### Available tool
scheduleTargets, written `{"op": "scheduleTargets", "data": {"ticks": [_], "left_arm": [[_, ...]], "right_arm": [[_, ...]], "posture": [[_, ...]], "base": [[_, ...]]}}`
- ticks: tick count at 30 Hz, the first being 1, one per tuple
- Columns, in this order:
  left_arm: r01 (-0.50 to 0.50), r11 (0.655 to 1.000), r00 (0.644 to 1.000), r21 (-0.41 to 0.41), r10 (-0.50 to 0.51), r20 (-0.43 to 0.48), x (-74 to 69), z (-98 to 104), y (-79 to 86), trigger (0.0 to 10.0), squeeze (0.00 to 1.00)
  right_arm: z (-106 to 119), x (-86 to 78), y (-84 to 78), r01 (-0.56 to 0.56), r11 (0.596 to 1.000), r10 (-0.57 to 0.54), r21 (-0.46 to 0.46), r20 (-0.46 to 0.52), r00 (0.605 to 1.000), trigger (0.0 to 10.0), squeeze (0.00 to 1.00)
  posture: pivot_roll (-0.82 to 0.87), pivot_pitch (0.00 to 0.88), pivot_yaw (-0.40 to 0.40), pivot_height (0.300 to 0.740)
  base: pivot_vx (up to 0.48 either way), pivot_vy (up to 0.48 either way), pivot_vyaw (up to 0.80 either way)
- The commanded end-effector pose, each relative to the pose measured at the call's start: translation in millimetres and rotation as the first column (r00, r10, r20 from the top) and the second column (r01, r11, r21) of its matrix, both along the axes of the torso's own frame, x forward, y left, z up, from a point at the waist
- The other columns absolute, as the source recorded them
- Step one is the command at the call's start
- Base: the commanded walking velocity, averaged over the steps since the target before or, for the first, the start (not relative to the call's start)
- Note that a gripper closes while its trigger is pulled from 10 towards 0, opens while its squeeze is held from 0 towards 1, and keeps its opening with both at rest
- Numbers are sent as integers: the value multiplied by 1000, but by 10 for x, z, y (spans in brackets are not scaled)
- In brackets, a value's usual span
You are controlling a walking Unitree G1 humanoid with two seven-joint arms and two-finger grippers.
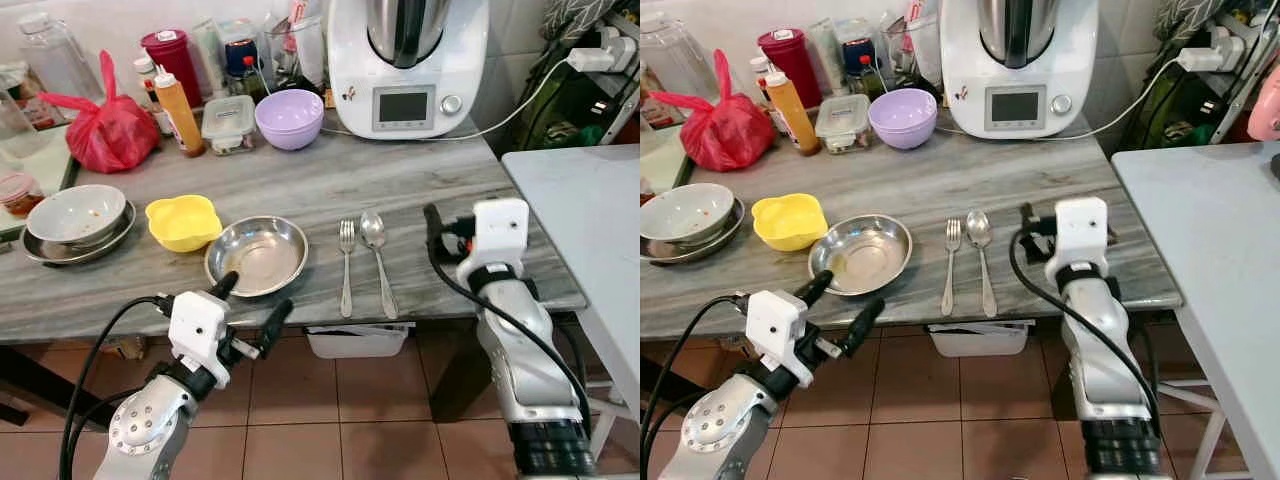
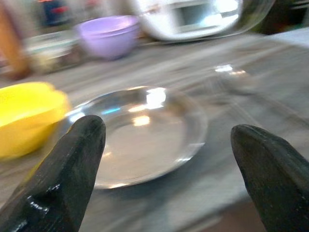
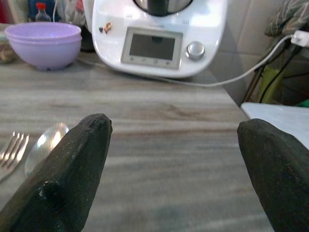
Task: Setting the table
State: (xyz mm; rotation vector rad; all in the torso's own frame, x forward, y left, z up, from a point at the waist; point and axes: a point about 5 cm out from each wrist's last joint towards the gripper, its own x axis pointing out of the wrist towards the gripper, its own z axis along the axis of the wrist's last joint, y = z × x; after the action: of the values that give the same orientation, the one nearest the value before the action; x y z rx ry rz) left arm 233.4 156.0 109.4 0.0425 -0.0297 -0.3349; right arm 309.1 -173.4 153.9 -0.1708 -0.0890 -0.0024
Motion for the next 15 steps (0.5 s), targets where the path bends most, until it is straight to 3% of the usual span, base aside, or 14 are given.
{"op": "scheduleTargets", "data": {"ticks": [1, 3, 4, 5, 6, 10, 15], "left_arm": [[-119, 992, 993, 47, 119, 7, 49, -40, 108, 10000, 0], [-183, 981, 983, 58, 182, 17, 70, -46, 144, 10000, 0], [-206, 977, 978, 57, 206, 17, 76, -48, 160, 10000, 0], [-224, 973, 975, 56, 224, 16, 81, -50, 174, 10000, 0], [-242, 969, 970, 57, 241, 18, 82, -50, 190, 10000, 0], [-330, 939, 944, 99, 327, 46, 109, -61, 218, 10000, 0], [-341, 933, 940, 112, 337, 56, 123, -68, 182, 10000, 0]], "right_arm": [[53, -31, 27, -8, 1000, 8, 8, 16, 1000, 10000, 1000], [46, -55, 18, -6, 1000, 6, 10, 16, 1000, 10000, 902], [44, -67, 15, -5, 1000, 5, 9, 16, 1000, 10000, 576], [41, -78, 14, -5, 1000, 5, 8, 17, 1000, 10000, 39], [37, -85, 15, -5, 1000, 5, 6, 16, 1000, 10000, 0], [26, -98, 34, -9, 1000, 9, 14, 7, 1000, 10000, 0], [34, -81, 69, -25, 1000, 25, 13, 7, 1000, 10000, 0]], "posture": [[-112, 49, 92, 740], [-113, 52, 92, 740], [-113, 53, 93, 740], [-113, 53, 93, 740], [-113, 53, 93, 740], [-110, 54, 91, 740], [-106, 51, 87, 740]], "base": [[0, 0, 0], [0, 0, 0], [0, 0, 0], [0, 0, 0], [0, 0, 0], [0, 0, 0], [0, 0, 0]]}}
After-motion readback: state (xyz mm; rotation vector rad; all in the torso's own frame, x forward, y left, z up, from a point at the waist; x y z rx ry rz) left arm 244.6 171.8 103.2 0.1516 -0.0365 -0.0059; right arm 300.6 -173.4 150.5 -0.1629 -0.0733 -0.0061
